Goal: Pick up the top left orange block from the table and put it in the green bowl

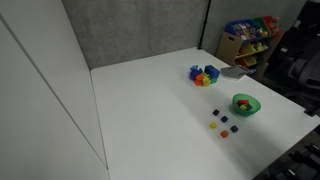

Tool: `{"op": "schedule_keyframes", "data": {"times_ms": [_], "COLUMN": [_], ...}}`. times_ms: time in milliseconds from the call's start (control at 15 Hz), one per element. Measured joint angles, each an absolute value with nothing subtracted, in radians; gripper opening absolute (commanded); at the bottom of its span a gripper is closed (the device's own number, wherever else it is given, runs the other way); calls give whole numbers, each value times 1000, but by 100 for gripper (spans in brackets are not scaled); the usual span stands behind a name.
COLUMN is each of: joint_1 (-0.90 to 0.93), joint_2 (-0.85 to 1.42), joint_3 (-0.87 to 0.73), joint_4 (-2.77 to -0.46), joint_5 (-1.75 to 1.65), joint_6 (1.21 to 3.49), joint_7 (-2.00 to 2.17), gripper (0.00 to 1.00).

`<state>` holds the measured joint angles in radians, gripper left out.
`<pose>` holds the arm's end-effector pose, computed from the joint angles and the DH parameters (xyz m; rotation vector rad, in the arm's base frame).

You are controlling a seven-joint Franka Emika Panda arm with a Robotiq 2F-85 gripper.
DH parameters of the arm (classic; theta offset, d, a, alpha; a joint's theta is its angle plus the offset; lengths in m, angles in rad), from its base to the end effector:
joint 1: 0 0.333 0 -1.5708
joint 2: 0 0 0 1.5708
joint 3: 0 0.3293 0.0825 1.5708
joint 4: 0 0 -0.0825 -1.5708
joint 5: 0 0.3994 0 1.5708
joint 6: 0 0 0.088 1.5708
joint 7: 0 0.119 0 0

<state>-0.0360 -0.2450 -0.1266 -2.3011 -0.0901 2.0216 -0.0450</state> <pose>0.4686 -0.0845 0.4363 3.0931 -0.1123 -0.0628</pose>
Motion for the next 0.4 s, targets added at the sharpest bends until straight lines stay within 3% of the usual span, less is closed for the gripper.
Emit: {"op": "schedule_keyframes", "data": {"times_ms": [400], "joint_1": [-36], "joint_2": [-363], "joint_3": [-117], "joint_4": [-2385], "joint_5": [-90], "joint_6": [2003], "joint_7": [-44], "gripper": [100]}}
